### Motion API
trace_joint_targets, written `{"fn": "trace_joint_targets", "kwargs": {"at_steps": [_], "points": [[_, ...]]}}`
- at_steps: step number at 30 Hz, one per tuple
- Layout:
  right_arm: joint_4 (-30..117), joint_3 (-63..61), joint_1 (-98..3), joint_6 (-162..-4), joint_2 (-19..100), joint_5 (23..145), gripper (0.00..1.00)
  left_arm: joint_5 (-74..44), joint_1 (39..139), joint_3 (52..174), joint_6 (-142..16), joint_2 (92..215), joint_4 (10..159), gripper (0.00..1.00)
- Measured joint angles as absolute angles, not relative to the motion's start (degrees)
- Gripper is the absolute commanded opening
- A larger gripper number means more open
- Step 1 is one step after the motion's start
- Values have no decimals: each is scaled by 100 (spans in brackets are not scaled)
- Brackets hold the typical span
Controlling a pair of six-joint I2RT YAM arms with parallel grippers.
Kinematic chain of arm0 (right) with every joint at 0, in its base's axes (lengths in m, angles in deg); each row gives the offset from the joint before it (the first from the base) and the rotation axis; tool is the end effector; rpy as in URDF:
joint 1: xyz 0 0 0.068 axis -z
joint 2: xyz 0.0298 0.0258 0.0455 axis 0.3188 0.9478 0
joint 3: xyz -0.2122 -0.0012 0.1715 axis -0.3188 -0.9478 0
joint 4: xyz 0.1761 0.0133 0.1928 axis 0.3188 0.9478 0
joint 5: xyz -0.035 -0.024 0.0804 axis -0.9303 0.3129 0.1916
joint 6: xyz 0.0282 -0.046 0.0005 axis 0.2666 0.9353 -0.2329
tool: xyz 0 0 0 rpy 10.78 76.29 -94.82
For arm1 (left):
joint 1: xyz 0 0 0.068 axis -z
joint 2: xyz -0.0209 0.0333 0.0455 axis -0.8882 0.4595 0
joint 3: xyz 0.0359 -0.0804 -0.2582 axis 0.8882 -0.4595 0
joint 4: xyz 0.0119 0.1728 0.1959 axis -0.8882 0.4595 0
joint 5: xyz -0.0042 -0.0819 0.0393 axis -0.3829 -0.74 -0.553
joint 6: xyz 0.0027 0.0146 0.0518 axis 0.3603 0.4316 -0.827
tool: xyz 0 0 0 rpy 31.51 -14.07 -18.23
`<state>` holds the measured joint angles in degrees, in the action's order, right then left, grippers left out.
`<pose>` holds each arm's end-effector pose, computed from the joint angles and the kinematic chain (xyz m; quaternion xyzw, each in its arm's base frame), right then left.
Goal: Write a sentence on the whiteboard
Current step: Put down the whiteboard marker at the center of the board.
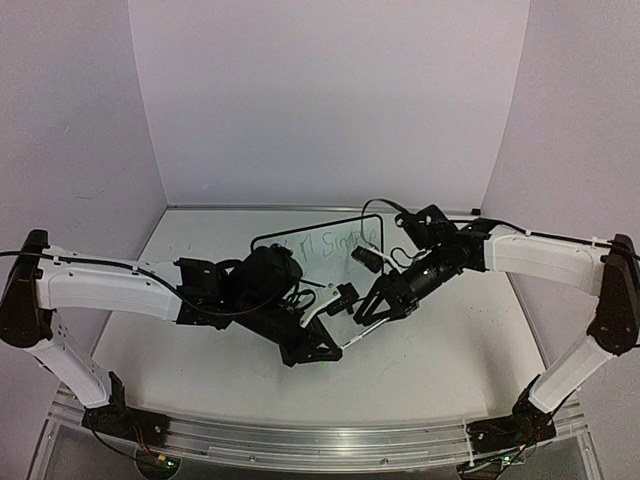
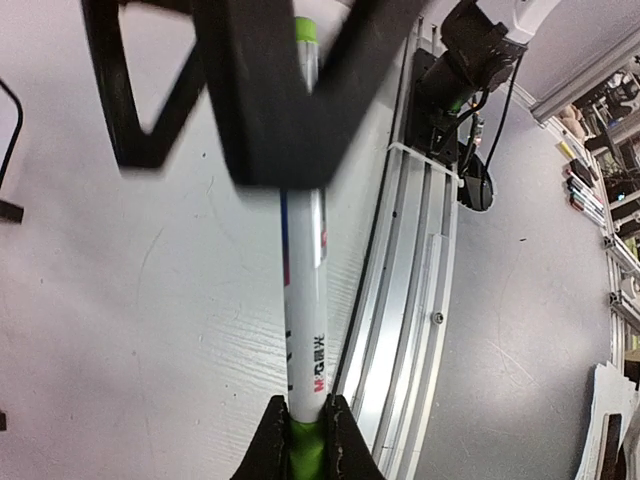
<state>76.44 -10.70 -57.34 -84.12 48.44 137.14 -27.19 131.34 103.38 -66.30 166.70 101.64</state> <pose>0.2257 0.2210 0.2604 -0.3586 0.7581 0.5436 0.0343 0.1124 -0.3222 0.2523 0.5125 0.7399 -0.3777 0.2171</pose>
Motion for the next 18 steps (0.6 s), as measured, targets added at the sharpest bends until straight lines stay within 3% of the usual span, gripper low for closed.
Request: {"fn": "trace_joint_targets", "kwargs": {"at_steps": [5, 18], "points": [[7614, -1070, -5181, -8579, 4492, 12576, 98, -2429, 12846, 9592, -6113, 16404, 10135, 0], [7525, -1314, -3502, -8972, 4049, 10558, 98, -1548, 11363, 8243, -4638, 14585, 11408, 0]]}}
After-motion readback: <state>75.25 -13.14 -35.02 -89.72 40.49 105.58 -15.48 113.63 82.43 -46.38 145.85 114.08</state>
